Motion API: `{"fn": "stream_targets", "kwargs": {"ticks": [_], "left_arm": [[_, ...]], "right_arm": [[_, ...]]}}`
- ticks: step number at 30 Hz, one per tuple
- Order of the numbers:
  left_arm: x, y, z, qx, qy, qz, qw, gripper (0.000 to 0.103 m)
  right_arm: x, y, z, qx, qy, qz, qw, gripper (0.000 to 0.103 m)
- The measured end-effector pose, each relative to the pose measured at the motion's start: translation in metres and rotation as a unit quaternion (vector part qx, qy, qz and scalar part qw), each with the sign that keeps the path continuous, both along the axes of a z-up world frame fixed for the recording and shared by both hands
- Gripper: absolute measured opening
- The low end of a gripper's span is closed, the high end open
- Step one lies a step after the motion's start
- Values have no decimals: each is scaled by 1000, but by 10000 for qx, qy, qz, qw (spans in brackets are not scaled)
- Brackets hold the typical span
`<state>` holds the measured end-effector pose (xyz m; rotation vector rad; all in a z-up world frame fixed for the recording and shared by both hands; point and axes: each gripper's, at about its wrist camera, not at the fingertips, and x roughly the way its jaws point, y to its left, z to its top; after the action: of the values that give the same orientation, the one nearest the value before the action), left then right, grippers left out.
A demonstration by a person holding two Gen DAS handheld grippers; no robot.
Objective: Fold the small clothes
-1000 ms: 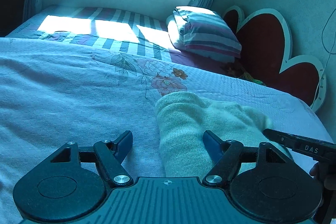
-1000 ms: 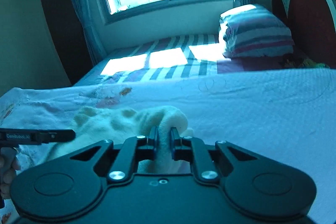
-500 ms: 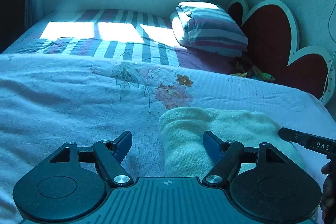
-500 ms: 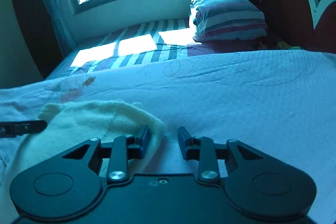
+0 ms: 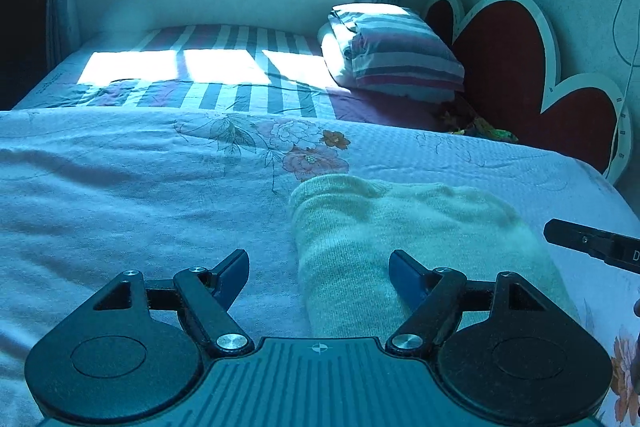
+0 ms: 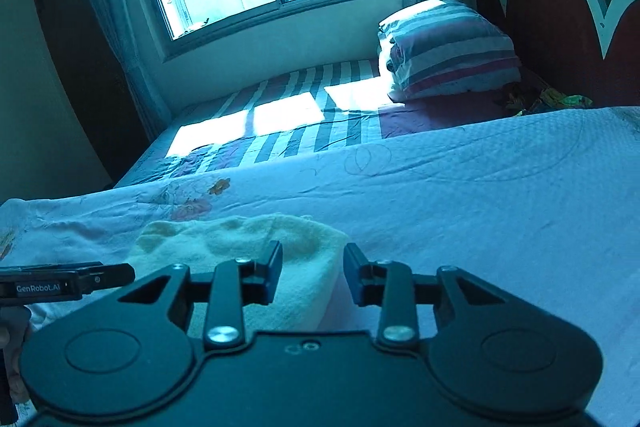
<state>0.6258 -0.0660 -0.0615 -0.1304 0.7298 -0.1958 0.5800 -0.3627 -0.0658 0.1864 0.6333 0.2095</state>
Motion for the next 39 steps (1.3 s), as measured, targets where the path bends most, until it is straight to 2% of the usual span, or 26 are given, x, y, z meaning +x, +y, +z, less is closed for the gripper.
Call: {"fn": "stream_targets", "kwargs": {"ticks": [1,3,4,5,7,10,12,15,18,21,22,25,26,29,32,36,39], "left_arm": [[-2,0,-2,-13,19,1,10000,77],[-3,0,-8,8,109,53,9999,84],[-3,0,-8,69,119,98,9999,88],[-5,1,-6,34,120,116,9999,88],[-14,7,1,-264,94,-32,9996,88],[-37,23,6,-304,18,-194,9993,88],[-54,41,3,-598,99,-225,9979,88],[-74,57,-3,-823,198,-187,9962,88],[-87,56,-8,-1253,281,-385,9910,88],[-95,44,-19,-1152,509,-685,9897,88],[-98,39,-24,-972,641,-782,9901,88],[-118,18,-26,76,407,-1274,9910,88],[-124,15,-25,258,368,-1355,9898,88],[-138,15,-24,443,319,-1605,9855,88],[-146,22,-26,348,246,-1607,9861,88],[-150,28,-23,357,170,-1649,9855,88],[-147,45,-8,-107,-19,-1491,9888,88]], "right_arm": [[-5,2,1,-54,-13,47,10000,35],[-8,6,-5,-110,86,114,9998,39],[-4,10,-12,-241,358,170,9989,40],[1,13,-19,-339,595,223,9974,41],[-1,12,-15,-257,616,168,9976,42],[-16,-2,2,135,447,184,9987,46],[-32,-17,8,328,423,103,9985,47],[-56,-33,7,672,482,7,9966,48],[-78,-28,2,858,443,138,9952,48],[-94,-6,-10,818,671,323,9939,46],[-97,1,-12,703,747,335,9942,45],[-111,21,-22,163,1102,139,9937,45],[-117,24,-25,13,1156,75,9933,45],[-146,26,-27,-64,1091,-39,9940,46],[-162,28,-28,-242,1008,5,9946,46],[-160,27,-29,-258,983,60,9948,47],[-162,18,-14,-79,950,35,9954,49]]}}
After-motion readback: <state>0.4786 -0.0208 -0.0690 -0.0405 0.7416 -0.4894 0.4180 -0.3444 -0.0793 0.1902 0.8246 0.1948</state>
